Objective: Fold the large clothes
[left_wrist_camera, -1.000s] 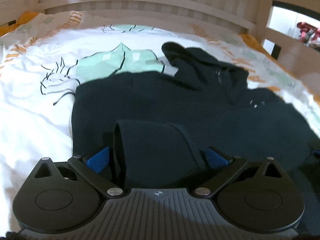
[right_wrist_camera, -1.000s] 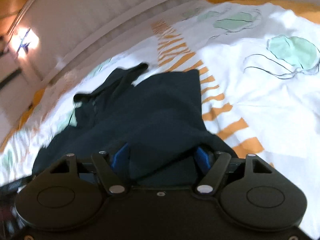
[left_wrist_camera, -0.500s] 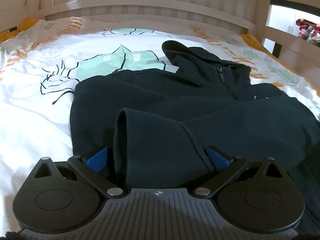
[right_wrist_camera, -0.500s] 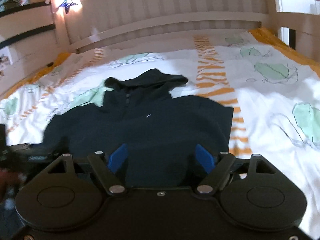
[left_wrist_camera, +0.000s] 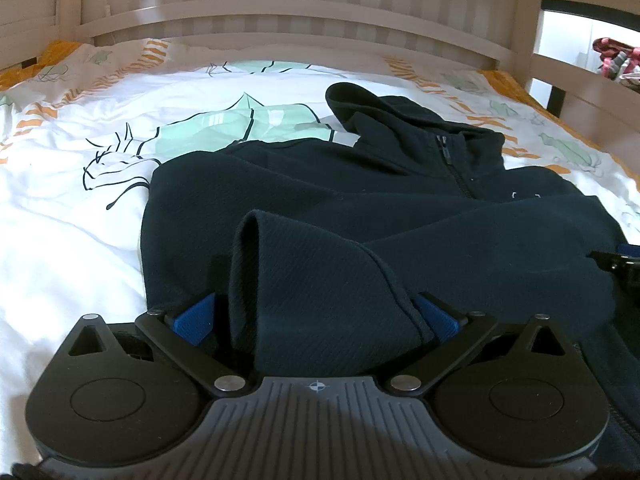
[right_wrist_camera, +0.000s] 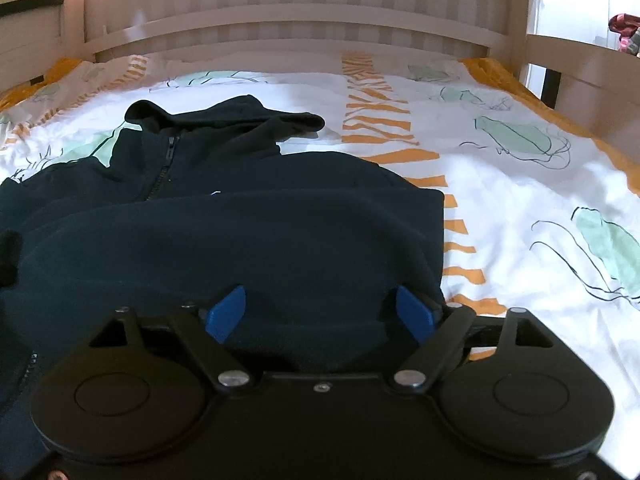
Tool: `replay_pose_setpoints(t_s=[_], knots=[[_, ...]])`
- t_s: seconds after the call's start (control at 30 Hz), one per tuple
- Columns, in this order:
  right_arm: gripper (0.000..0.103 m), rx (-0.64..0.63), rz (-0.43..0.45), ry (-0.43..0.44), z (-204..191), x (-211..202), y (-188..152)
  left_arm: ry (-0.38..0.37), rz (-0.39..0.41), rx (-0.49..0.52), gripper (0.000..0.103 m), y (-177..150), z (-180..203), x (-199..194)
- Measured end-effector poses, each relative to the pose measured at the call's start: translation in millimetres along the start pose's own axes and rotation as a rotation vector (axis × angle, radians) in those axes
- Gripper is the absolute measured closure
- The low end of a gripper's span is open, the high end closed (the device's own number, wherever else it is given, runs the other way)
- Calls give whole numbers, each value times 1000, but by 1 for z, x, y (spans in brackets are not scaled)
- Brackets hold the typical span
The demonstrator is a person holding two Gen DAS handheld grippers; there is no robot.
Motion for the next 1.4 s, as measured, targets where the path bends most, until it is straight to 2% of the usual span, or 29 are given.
replay_pose_setpoints(t_s=[0.73, 0.93, 1.1, 1.2, 1.27, 1.4], knots=[[14, -10, 3, -13, -2, 4, -1, 16, -10, 19, 0, 1, 2, 0], [11, 16, -18, 13, 2, 5, 3, 16, -34, 17, 0, 5, 2, 1], [3, 46, -70, 83, 7, 7, 9, 17, -64, 26, 1, 11, 4, -3], [4, 44, -102, 121, 9, 2, 17, 14, -44, -17, 12, 26, 6, -17], [6, 59, -92, 163, 11, -7, 27, 1, 2, -26, 12, 46, 10, -29], [6, 101, -11, 211, 19, -14, 58, -40, 89, 21, 11, 92, 18, -31]])
Point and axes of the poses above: each gripper's, at about its wrist camera, not at the fingertips, and x roughly the way its jaws point, z to its right, y to its top, the point moved 5 cm from there along x, roughly the way its jaws point, and after that the axes turned 7 degrees about z, right-handed, at the moved point
